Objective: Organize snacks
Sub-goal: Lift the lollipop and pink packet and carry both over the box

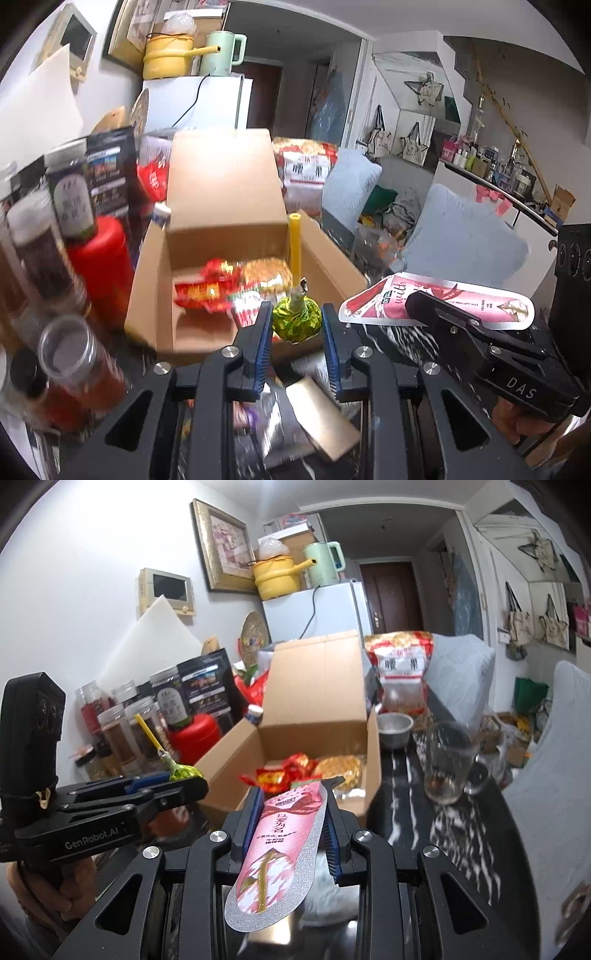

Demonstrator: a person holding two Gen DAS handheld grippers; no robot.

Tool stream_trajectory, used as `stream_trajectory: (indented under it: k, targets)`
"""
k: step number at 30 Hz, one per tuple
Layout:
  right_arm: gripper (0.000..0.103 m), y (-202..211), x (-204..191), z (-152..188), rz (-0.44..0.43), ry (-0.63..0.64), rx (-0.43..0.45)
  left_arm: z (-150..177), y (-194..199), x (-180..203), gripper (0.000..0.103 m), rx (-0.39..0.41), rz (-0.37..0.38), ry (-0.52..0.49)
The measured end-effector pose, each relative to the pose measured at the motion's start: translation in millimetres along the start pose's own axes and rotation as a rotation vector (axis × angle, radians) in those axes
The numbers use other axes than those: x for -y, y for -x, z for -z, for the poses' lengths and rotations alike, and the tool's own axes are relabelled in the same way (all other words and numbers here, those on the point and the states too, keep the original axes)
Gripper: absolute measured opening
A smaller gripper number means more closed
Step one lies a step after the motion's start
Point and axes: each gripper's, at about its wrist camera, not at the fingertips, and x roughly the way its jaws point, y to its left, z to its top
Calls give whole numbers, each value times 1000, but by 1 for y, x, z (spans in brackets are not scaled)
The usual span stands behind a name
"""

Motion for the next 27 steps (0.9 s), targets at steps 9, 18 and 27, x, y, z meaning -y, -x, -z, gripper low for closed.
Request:
stream_trajectory:
  k: [9,18,27]
  targets:
    - [30,-28,13,-44,15,41,41,-48,-23,-11,25,55,2,-3]
    - [30,-72,23,-78,33,64,54,-88,-61,-35,25,84,-38,6]
    - [30,-119,31,-101,6,42,46,-102,-109,-60,25,41,-86,13]
